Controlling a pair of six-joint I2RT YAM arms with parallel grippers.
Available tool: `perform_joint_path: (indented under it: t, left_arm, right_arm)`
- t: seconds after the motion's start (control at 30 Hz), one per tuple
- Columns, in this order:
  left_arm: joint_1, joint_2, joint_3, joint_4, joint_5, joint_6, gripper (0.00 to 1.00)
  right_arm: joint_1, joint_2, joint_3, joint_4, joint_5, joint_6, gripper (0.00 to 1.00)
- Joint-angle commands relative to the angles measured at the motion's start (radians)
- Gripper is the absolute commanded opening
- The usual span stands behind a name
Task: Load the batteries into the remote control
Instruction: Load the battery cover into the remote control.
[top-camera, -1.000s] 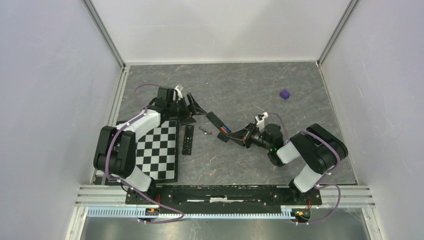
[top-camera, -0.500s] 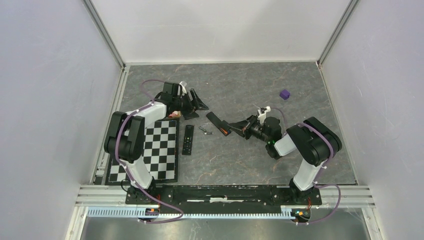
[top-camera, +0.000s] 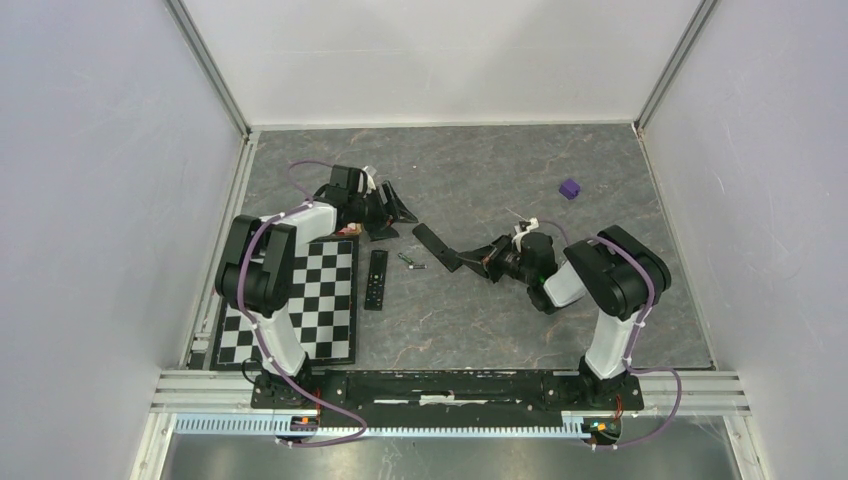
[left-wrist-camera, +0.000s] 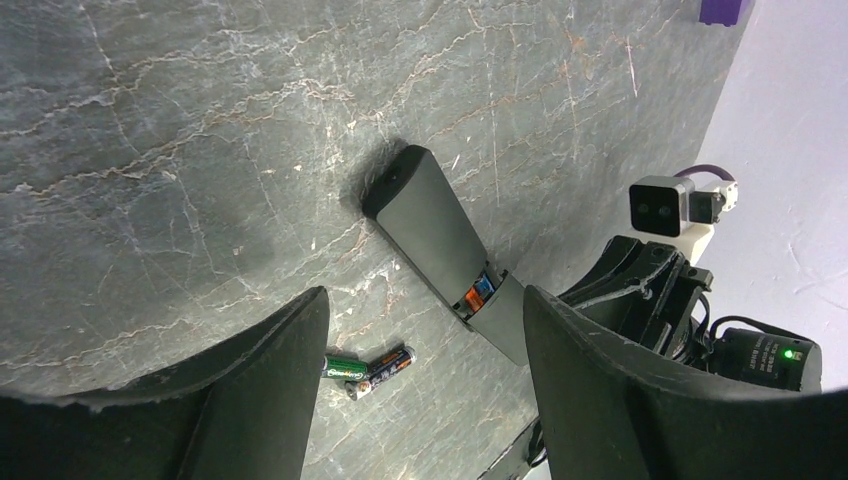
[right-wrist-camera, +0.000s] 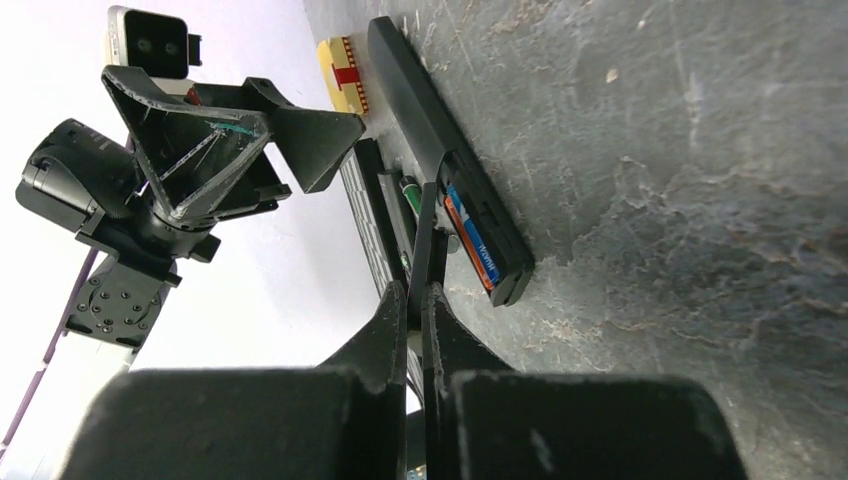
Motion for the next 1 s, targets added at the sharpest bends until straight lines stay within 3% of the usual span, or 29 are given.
perform_joint_path:
  t: [0.0,0.57,0.97]
  left_arm:
    - [-0.005,0.007,0.031,0.033,-0.003,0.045,0.76]
    - [-0.011,0.005,0.027,0.031,0.003,0.040,0.76]
    - [-0.015,-0.004,0.019,0.026,-0.005,0.039,0.76]
  right_arm:
    - [-0.006,0.036,0.017,0.073,0.030,0.028,0.00]
    - [0.003,0.101,-0.009,0.175,0.032,0.183,0.01]
    - [0.023,0.085,-0.028,0.088,0.071,0.202,0.03]
